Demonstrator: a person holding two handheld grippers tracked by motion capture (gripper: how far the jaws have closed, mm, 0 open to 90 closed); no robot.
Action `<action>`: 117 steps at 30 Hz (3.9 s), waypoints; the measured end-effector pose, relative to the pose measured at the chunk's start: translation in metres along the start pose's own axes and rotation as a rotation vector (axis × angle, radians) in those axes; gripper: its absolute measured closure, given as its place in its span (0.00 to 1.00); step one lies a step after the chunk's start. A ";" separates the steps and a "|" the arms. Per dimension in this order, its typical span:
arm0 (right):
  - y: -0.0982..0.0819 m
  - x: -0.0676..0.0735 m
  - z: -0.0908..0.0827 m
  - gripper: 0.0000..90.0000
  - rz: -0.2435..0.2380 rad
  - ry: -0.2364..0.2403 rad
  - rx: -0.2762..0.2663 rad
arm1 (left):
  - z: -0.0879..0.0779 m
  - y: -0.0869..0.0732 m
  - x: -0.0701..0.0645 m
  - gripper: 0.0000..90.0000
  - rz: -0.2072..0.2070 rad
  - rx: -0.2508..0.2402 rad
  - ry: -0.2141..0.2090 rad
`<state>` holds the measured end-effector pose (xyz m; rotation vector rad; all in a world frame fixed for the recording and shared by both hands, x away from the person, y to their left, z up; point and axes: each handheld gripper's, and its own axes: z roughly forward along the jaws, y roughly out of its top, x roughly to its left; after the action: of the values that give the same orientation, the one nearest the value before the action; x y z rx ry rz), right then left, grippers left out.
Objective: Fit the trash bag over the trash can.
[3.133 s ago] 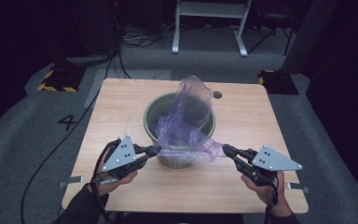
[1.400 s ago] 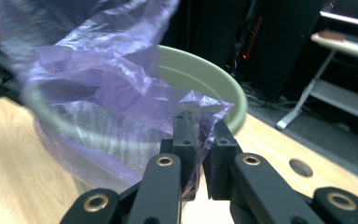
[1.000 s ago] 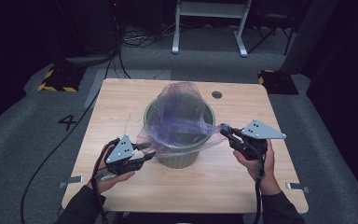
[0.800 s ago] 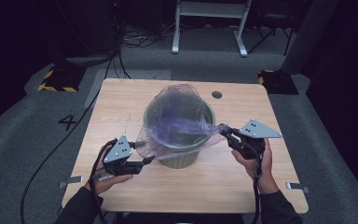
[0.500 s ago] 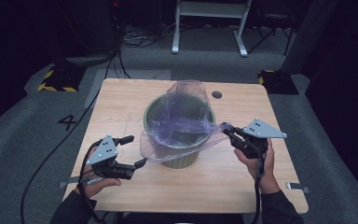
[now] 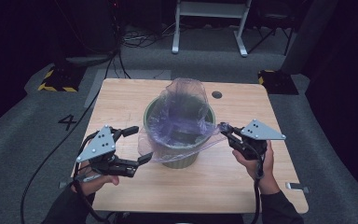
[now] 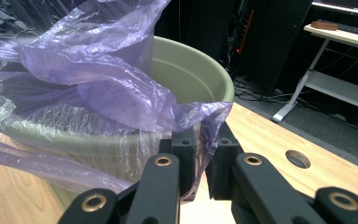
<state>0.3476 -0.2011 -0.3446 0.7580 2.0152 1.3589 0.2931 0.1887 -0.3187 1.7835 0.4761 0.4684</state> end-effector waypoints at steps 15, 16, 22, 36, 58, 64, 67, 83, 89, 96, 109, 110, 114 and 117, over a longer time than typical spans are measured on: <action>-0.001 -0.009 0.002 0.93 0.034 -0.006 -0.007 | 0.032 0.006 0.044 0.85 0.014 0.127 0.106; -0.002 -0.010 0.003 0.93 0.046 -0.002 -0.010 | 0.033 0.004 0.047 0.88 0.014 0.127 0.106; -0.004 -0.017 0.011 0.93 0.057 -0.038 0.011 | 0.037 -0.011 0.063 0.98 -0.014 0.150 0.116; -0.023 -0.046 0.038 0.91 0.215 -0.051 0.085 | 0.054 -0.043 0.100 1.00 -0.131 0.183 0.129; -0.045 -0.060 0.061 0.67 0.275 -0.056 0.188 | 0.088 -0.094 0.113 1.00 -0.191 0.326 0.094; -0.041 -0.062 0.051 0.50 0.258 -0.059 0.144 | 0.076 -0.096 0.111 0.80 -0.190 0.295 0.143; -0.037 -0.064 0.042 0.46 0.254 -0.063 0.109 | 0.061 -0.095 0.113 0.67 -0.187 0.260 0.157; -0.019 -0.076 0.018 0.33 0.234 -0.071 -0.006 | 0.002 -0.082 0.124 0.25 -0.242 0.076 0.160; -0.017 -0.082 0.015 0.32 0.248 -0.074 -0.004 | -0.006 -0.080 0.128 0.21 -0.256 0.052 0.138; -0.015 -0.079 0.016 0.52 0.186 -0.067 0.031 | -0.010 -0.096 0.124 0.19 -0.194 0.176 0.117; 0.002 -0.079 0.054 0.95 0.142 -0.058 0.073 | -0.024 -0.079 0.131 0.23 -0.255 0.025 0.110; 0.003 -0.079 0.057 0.95 0.141 -0.069 0.075 | -0.024 -0.080 0.130 0.23 -0.245 0.049 0.136; 0.004 -0.082 0.060 0.95 0.152 -0.094 0.075 | -0.029 -0.093 0.129 0.23 -0.175 0.162 0.204; 0.003 -0.085 0.059 0.95 0.160 -0.102 0.079 | -0.038 -0.099 0.133 0.21 -0.205 0.158 0.220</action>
<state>0.4481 -0.2263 -0.3465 1.0224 1.9723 1.3060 0.3760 0.3155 -0.3955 1.8175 0.8616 0.4963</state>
